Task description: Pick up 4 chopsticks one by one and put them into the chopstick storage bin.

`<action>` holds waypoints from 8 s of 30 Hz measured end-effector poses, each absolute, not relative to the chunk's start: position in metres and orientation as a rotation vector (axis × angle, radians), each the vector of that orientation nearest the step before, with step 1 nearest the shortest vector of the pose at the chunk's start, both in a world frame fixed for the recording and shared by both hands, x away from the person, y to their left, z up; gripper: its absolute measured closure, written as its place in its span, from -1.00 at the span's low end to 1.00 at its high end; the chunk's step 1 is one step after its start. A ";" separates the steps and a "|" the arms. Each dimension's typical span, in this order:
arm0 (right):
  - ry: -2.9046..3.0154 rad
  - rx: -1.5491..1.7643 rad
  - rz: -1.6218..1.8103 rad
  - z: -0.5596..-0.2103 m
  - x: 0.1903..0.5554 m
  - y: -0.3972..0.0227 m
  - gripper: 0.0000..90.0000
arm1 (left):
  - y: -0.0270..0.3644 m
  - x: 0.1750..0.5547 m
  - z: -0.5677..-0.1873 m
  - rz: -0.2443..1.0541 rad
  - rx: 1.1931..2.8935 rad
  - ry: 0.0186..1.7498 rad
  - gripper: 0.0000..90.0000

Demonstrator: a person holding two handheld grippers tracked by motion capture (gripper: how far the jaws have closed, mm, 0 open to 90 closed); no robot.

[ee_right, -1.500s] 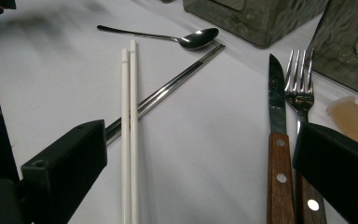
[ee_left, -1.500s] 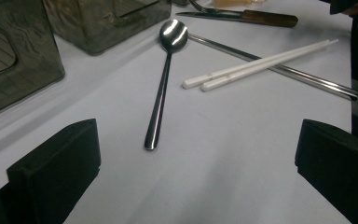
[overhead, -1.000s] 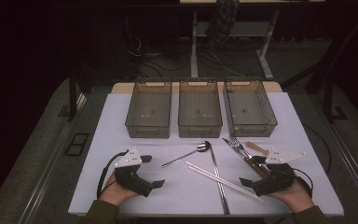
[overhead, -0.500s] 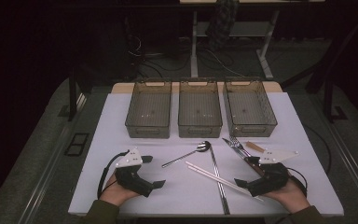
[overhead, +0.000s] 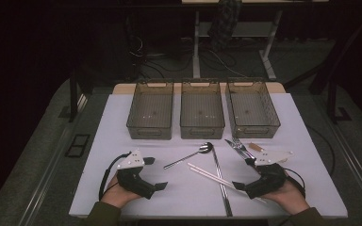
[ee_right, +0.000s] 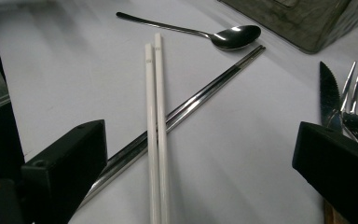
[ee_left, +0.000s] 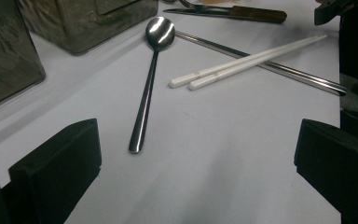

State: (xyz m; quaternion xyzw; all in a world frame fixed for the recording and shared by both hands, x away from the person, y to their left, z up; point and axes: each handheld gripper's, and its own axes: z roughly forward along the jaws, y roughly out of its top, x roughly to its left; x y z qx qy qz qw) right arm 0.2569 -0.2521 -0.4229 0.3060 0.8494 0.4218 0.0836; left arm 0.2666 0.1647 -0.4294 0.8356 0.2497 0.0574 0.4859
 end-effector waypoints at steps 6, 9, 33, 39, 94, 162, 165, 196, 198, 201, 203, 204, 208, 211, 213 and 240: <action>2.585 0.878 1.250 -0.424 0.258 -0.243 -0.69 | 0.165 0.267 -0.430 0.140 2.035 0.606 -1.00; 2.618 0.857 1.244 -0.425 0.258 -0.238 -0.63 | 0.165 0.266 -0.429 0.138 2.034 0.606 -1.00; 2.751 0.679 1.133 -0.433 0.278 -0.182 0.25 | 0.165 0.267 -0.430 0.140 2.040 0.603 -1.00; 2.766 0.655 1.098 -0.437 0.285 -0.174 0.37 | 0.165 0.267 -0.430 0.139 2.041 0.600 -1.00; 2.716 0.725 1.171 -0.415 0.275 -0.227 0.51 | 0.165 0.267 -0.430 0.133 2.039 0.598 -0.99; 2.820 0.704 1.020 -0.438 0.283 -0.227 0.73 | 0.164 0.266 -0.430 0.129 2.044 0.587 -0.97; 2.826 0.691 1.013 -0.439 0.284 -0.224 0.74 | 0.164 0.266 -0.430 0.129 2.043 0.588 -0.97; 2.839 0.596 0.977 -0.441 0.285 -0.220 0.88 | 0.163 0.266 -0.430 0.124 2.047 0.579 -0.97; 2.836 0.587 0.974 -0.441 0.284 -0.220 0.88 | 0.163 0.266 -0.430 0.124 2.047 0.578 -0.97; 2.838 0.580 0.979 -0.441 0.285 -0.220 0.88 | 0.162 0.266 -0.431 0.122 2.047 0.577 -0.97; 2.839 0.580 0.980 -0.441 0.285 -0.221 0.88 | 0.162 0.266 -0.431 0.121 2.046 0.576 -0.97; 2.839 0.584 0.980 -0.441 0.285 -0.221 0.88 | 0.162 0.266 -0.431 0.121 2.047 0.575 -0.97; 2.835 0.600 1.001 -0.440 0.285 -0.222 0.88 | 0.162 0.266 -0.431 0.120 2.049 0.573 -0.97; 2.818 0.636 1.034 -0.436 0.286 -0.225 0.88 | 0.162 0.266 -0.431 0.118 2.046 0.576 -0.97; 2.806 0.639 1.049 -0.434 0.287 -0.227 0.88 | 0.162 0.266 -0.432 0.117 2.048 0.577 -0.97; 2.723 0.710 1.206 -0.403 0.296 -0.226 0.88 | 0.161 0.267 -0.434 0.117 2.041 0.576 -1.00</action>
